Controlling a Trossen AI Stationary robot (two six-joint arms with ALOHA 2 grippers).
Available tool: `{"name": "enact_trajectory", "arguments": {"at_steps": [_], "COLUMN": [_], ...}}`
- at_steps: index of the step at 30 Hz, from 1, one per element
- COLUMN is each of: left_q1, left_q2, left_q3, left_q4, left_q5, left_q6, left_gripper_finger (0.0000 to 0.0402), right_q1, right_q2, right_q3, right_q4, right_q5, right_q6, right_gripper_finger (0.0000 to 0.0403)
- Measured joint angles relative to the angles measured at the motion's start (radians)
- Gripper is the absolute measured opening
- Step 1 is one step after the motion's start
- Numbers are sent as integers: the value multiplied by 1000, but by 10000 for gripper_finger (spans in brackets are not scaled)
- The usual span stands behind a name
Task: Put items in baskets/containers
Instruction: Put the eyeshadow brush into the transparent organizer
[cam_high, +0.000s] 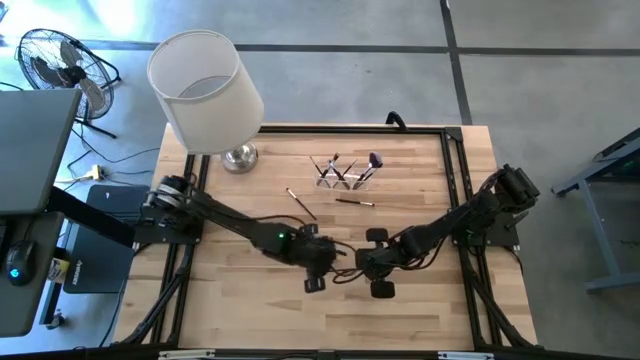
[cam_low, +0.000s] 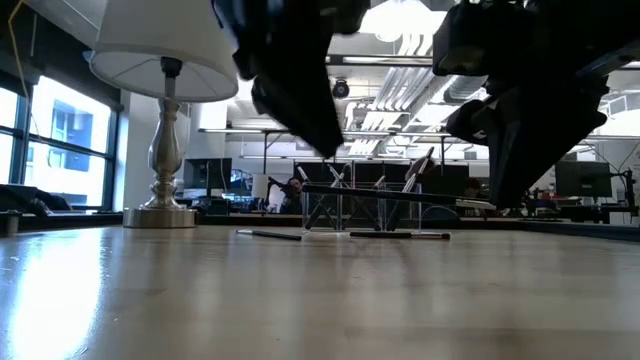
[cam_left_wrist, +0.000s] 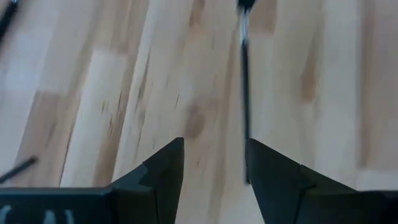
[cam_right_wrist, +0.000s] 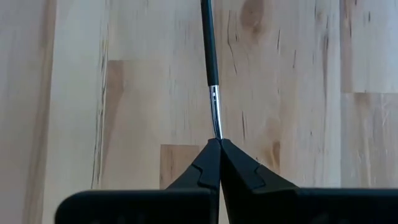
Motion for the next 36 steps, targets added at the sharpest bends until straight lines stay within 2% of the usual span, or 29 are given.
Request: {"name": "enact_trajectory", "arguments": {"at_steps": [5, 19, 24, 29, 36], "left_q1": [10, 11, 10, 11, 18], "left_q2": [81, 101, 101, 101, 101], "left_q3": [94, 102, 101, 101, 101], "left_q4": [-6, -52, -50, -48, -42], "left_q5": [65, 83, 76, 112, 187], "left_q6": [43, 61, 63, 66, 21], "left_gripper_finger": [169, 167, 120, 22, 7], "right_q1": [1, -4, -6, -6, -5], "right_q2": [-1, -1, -1, -1, -1], "right_q3": [28, 103, 110, 110, 110], "right_q4": [0, -53, -56, -61, -59], "right_q5": [24, 52, 48, 44, 26], "right_q6": [-7, -66, -80, -77, -53], "right_gripper_finger": [0, 0, 0, 0, 4]}}
